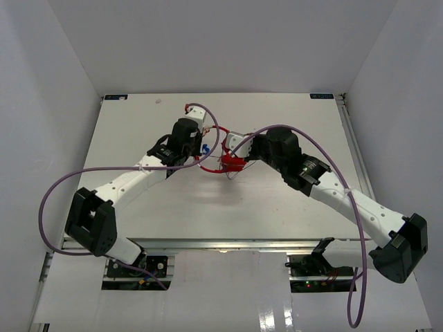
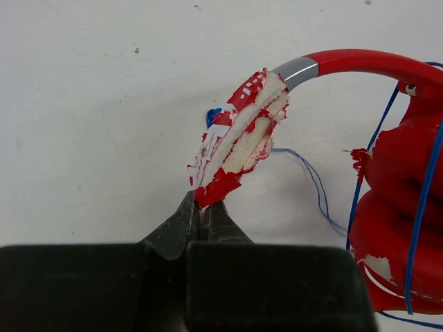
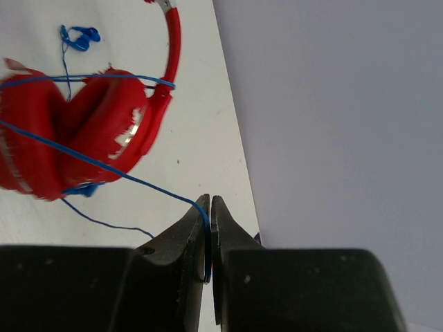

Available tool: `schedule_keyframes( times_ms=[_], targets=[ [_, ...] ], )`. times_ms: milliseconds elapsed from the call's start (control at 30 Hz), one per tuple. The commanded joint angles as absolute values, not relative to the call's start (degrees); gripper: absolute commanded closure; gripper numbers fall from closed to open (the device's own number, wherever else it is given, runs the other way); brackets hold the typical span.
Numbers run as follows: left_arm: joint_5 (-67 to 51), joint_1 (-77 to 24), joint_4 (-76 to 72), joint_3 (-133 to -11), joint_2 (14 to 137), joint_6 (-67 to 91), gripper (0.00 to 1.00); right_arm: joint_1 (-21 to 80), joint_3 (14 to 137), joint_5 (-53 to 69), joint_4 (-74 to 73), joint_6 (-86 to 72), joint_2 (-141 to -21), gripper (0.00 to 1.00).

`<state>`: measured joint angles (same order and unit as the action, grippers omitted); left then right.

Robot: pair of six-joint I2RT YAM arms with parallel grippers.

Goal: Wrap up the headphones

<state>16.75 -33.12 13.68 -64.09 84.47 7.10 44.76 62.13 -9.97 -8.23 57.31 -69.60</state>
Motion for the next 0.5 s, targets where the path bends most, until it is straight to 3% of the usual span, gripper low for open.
schedule_keyframes(
  times_ms=[0, 267, 467],
  targets=[
    [6.27, -33.22, 10.62, -60.26, 74.65, -1.78, 1.0, 41.63, 61.73, -10.95, -0.69, 58.14, -70.39, 0.9],
    [-16.07, -33.22, 11.87, -55.21, 69.81, -1.53, 1.0, 35.37, 65.99, 5.14, -1.14, 44.22, -74.06, 0.86],
    [-22.25, -33.31, 10.93, -55.67, 66.56, 4.67, 1.0, 28.45, 64.06, 20.05, -1.09, 33.48, -77.47, 0.88]
  ],
)
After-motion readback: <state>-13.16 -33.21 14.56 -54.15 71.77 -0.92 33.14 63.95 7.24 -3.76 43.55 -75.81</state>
